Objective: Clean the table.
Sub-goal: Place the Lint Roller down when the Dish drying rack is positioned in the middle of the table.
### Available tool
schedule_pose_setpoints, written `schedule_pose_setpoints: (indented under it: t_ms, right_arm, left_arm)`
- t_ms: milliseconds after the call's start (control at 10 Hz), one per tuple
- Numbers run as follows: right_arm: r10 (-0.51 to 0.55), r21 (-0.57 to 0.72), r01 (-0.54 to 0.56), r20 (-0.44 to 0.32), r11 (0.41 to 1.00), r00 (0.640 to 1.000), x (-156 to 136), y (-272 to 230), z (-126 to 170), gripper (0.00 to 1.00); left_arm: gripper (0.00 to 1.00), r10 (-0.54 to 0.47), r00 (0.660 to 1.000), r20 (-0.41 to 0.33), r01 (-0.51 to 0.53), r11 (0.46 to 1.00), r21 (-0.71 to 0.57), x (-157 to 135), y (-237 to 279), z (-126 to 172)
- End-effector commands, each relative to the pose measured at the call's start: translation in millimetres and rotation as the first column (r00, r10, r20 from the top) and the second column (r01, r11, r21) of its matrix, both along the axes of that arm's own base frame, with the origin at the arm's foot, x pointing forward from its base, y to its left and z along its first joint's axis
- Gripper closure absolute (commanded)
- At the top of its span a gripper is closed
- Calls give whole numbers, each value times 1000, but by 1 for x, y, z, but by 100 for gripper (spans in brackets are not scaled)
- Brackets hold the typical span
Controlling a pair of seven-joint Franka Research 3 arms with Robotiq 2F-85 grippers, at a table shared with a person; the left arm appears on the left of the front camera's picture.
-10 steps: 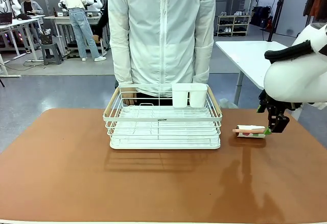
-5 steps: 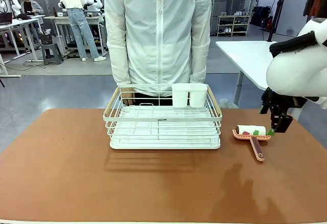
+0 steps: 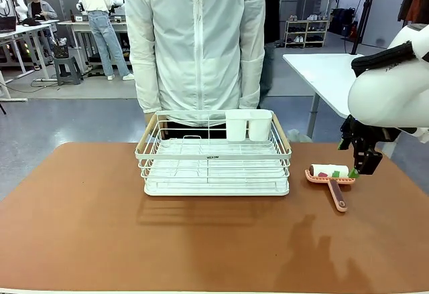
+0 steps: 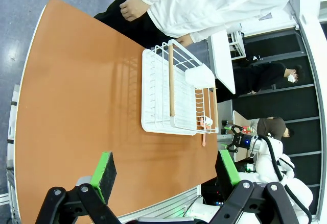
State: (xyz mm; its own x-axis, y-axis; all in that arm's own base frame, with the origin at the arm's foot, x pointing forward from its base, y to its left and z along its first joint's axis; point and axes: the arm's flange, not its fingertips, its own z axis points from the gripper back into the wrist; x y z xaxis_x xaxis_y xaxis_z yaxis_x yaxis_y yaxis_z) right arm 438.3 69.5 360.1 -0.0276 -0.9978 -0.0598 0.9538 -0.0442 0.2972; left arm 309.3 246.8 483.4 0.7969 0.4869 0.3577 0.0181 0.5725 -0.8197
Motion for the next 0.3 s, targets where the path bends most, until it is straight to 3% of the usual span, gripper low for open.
schedule_pose_setpoints:
  t_ms: [0, 200]
  right_arm:
    - [8, -11, -8, 13, 1000, 1000, -2, 1, 0, 0]
    - [8, -11, -8, 13, 1000, 1000, -2, 1, 0, 0]
  left_arm:
    - [0, -11, 1000, 23, 12, 1000, -7, -2, 2, 1]
    - [0, -11, 1000, 23, 12, 1000, -7, -2, 2, 1]
